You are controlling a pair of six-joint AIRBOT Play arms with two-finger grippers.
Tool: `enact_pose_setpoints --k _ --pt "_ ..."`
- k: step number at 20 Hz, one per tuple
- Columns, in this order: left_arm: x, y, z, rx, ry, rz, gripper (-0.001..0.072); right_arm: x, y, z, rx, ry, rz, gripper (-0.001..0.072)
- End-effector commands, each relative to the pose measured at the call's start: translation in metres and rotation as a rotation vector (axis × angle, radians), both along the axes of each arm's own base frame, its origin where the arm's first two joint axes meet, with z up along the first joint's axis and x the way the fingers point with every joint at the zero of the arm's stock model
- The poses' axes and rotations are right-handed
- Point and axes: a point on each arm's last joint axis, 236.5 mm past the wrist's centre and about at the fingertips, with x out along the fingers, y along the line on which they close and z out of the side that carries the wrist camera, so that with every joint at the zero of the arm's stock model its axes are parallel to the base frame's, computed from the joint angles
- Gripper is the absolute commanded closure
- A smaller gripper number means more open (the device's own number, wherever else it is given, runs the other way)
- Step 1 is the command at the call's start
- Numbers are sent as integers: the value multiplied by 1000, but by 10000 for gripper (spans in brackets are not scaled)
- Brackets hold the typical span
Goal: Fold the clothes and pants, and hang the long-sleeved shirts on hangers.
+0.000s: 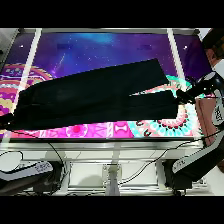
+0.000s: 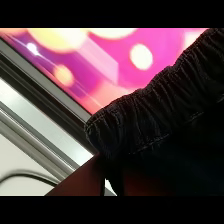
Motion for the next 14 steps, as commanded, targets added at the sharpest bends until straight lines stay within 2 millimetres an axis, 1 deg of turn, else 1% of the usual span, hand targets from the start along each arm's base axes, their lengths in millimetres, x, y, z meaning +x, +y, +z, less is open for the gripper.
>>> enact_pose_setpoints --k 1,4,5,7,9,10,12,14 --pt "29 25 11 117 -101 -70 646 4 19 0 11 -1 39 692" --pt "65 32 21 164 -254 -107 646 16 44 -2 -6 -22 92 692" --pt "77 35 25 181 -304 -118 646 22 51 -3 -17 -30 80 692" --pt "102 40 34 198 -418 -107 647 33 61 -3 -41 -53 54 692" --pt "126 43 38 194 -534 -53 647 42 68 3 -58 -86 42 692" --pt "141 42 37 181 -584 -43 647 45 68 7 -66 -96 31 692" --pt "170 33 27 143 -620 -53 647 51 66 19 -87 -128 -2 692" --pt "205 15 13 106 -623 -104 648 52 66 30 -95 -151 -26 692"
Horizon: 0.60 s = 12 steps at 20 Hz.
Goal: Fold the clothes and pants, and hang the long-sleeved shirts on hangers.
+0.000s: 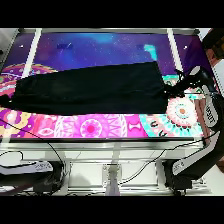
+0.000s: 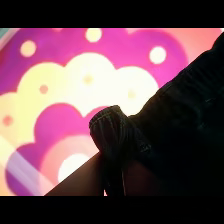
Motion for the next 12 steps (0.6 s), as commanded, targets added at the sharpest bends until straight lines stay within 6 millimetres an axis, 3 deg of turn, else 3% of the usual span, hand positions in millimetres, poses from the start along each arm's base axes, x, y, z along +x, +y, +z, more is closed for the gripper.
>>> enact_pose_setpoints --k 1,3,4,6,8,10,12 --pt "66 -27 -13 -41 -80 -67 647 6 3 17 -18 -55 -55 693" --pt "108 -52 -6 -28 -103 -144 647 4 3 26 -26 -83 -64 693" --pt "119 -60 1 -25 -108 -165 647 5 2 31 -30 -95 -65 692" --pt "107 -64 3 -43 -45 -153 647 6 1 34 -39 -108 -65 693" --pt "57 -43 -3 -48 126 -90 647 5 -2 33 -52 -106 -61 692" --pt "-12 -19 -7 -82 331 -5 646 2 -5 32 -65 -95 -53 692" --pt "-70 -23 -22 -213 512 6 646 4 -8 31 -79 -102 -45 692"
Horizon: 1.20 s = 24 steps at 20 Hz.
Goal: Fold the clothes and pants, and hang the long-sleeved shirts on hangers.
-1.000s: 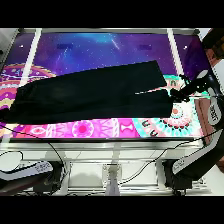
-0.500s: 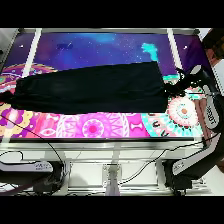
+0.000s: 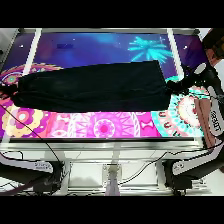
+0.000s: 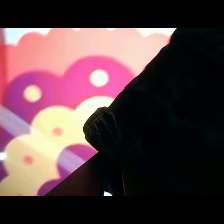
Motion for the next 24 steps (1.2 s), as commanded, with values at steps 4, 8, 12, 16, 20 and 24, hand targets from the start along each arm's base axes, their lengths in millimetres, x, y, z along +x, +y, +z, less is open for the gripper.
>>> enact_pose_setpoints --k 4,8,12,16,20,24 --pt "-150 -5 -27 -257 440 121 645 18 -9 1 -40 -79 -5 692" --pt "-172 -16 -45 -305 486 159 645 29 -13 -1 -54 -120 -25 692" --pt "-177 -24 -56 -319 506 148 644 22 -13 -18 -50 -65 -25 480" --pt "-177 -24 -55 -318 505 148 644 10 -45 -19 -138 -26 -35 222" --pt "-172 -22 -56 -306 490 138 644 -40 -70 -17 -54 126 -34 258" --pt "-164 -29 -56 -316 475 123 644 -57 -54 -11 123 72 184 260"
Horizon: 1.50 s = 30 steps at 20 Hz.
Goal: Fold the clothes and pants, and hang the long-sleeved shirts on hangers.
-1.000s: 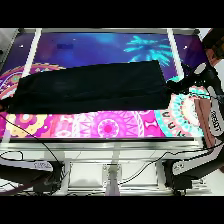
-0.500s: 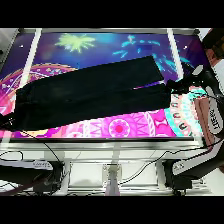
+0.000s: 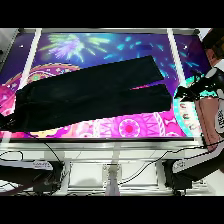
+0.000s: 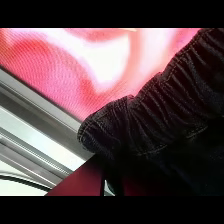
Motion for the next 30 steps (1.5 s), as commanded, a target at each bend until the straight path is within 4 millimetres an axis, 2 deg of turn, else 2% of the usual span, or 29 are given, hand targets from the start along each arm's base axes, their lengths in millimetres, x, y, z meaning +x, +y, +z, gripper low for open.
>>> enact_pose_setpoints --k 1,4,7,13,15,18,19,20,21,23,25,28,30 --pt "11 -9 -1 -17 -32 -6 644 -22 15 1 138 -13 190 259" --pt "23 -18 -3 -29 -55 -23 644 -21 41 -5 223 -97 323 257" --pt "33 -23 -3 -22 -65 -55 644 -10 52 -5 259 -166 340 257" --pt "36 -25 -3 -20 -69 -64 644 -39 62 -30 289 -120 408 256" --pt "36 -25 -3 -20 -69 -64 644 -40 62 -38 280 -121 392 257" --pt "36 -25 -3 -20 -69 -64 644 -34 61 -40 269 -125 339 265" --pt "36 -25 -3 -20 -69 -64 644 -36 61 -40 269 -107 316 386" --pt "36 -25 -3 -22 -67 -63 644 -40 63 -39 278 -83 304 618" --pt "36 -25 -3 -22 -67 -64 642 -44 66 -37 295 -65 300 692" --pt "36 -25 0 -16 -73 -70 642 -61 72 -27 349 -2 324 692" --pt "39 -22 9 -8 -87 -114 643 -83 66 -16 358 106 349 692" --pt "34 -1 38 89 -87 -160 643 -111 60 6 417 245 309 693" --pt "28 8 57 128 -111 -160 643 -115 67 20 485 244 289 693"
